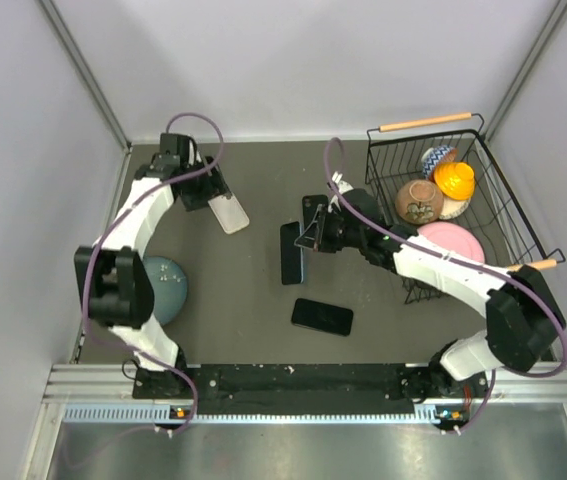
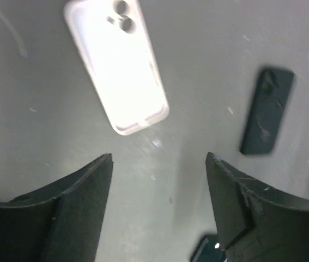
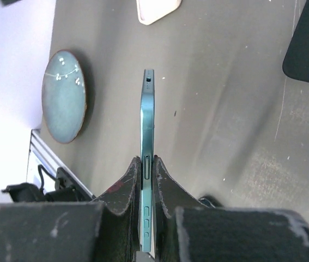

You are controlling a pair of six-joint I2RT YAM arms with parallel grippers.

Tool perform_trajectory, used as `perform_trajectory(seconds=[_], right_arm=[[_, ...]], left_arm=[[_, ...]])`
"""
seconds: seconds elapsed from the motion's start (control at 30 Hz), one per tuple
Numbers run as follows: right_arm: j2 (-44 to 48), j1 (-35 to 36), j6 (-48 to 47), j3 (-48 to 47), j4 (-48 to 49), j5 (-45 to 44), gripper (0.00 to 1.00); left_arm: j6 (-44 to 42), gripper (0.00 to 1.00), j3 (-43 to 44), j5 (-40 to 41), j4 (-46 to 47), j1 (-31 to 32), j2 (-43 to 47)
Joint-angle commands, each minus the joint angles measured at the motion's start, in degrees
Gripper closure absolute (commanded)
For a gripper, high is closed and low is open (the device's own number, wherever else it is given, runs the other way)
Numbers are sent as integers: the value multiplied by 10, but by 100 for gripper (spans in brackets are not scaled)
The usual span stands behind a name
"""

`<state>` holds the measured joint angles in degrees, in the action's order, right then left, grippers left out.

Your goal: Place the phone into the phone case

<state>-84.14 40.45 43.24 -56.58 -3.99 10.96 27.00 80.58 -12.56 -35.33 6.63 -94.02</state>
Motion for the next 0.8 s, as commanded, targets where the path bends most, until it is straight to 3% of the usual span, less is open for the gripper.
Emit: perform_trajectory(seconds=[0.0, 0.27, 0.57, 0.77], right_arm=[[71, -1, -41, 6, 17, 23, 100], [117, 0, -72, 6, -9, 30, 100], [152, 0, -89, 13, 3, 35, 100], [160, 0, -89, 11, -7, 35, 100]], left_arm=[[4, 30, 95, 109, -64, -20, -100], [38, 34, 160, 146, -69, -26, -215], [40, 38, 164, 141, -67, -25, -274], [34, 47, 158, 128, -67, -25, -284]])
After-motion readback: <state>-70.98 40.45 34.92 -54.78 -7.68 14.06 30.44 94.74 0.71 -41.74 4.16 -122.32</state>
